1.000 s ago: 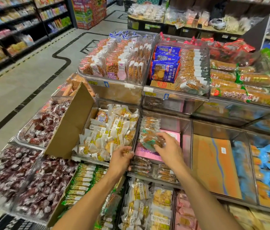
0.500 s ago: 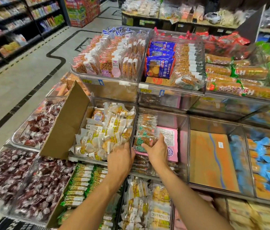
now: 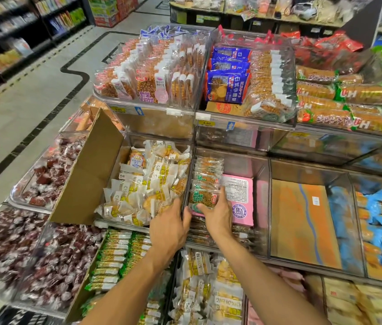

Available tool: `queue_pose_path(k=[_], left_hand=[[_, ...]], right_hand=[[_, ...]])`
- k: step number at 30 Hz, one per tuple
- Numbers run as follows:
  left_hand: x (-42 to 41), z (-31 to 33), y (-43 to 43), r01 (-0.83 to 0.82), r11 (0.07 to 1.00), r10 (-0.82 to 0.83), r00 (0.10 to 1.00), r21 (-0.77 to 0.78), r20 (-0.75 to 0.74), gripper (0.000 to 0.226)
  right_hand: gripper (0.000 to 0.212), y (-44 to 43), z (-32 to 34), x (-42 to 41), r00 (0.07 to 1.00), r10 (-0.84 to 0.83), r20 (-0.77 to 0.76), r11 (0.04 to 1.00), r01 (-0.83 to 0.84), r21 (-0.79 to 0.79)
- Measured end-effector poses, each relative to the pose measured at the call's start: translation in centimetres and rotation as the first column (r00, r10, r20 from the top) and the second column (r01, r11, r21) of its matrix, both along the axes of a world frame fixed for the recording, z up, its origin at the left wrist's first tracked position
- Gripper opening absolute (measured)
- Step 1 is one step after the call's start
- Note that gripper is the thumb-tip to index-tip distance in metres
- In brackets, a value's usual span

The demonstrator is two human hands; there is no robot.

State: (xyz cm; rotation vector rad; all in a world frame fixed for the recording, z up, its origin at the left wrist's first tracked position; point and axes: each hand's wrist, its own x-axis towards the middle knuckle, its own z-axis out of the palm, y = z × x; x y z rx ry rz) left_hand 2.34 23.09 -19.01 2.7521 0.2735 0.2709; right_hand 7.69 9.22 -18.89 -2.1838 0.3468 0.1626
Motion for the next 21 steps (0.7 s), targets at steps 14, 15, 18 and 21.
queue_pose_path(k=[14,15,18,21], left_hand=[[-0.10,0.23,-0.08,-0.019,1.000,0.019,1.000,-0.022,-0.015,0.040],[-0.10,0.24,-0.09,-0.020,1.000,0.019,1.000,-0.022,-0.021,0.040],[-0.08,0.33,-0.05,-0.012,1.000,0.011,0.999,-0.018,-0.034,0.038],[-0.15,0.67,-0.06,-0.009,1.000,0.008,0.999,-0.025,-0.045,0.034]], right_hand=[[0.081,0.29,-0.78,0.45,1.000,0.013,-0.001,0.982,-0.013,-0.190],[0.079,0.35,-0.83,0.62,1.000,0.014,-0.001,0.981,-0.014,-0.192],[0.078,0.32,-0.84,0.80,1.000,0.020,-0.004,0.983,-0.021,-0.184],[0.083,-0.05,-0.44,0.37,0.999,0.053,0.014,0.983,-0.049,-0.177]])
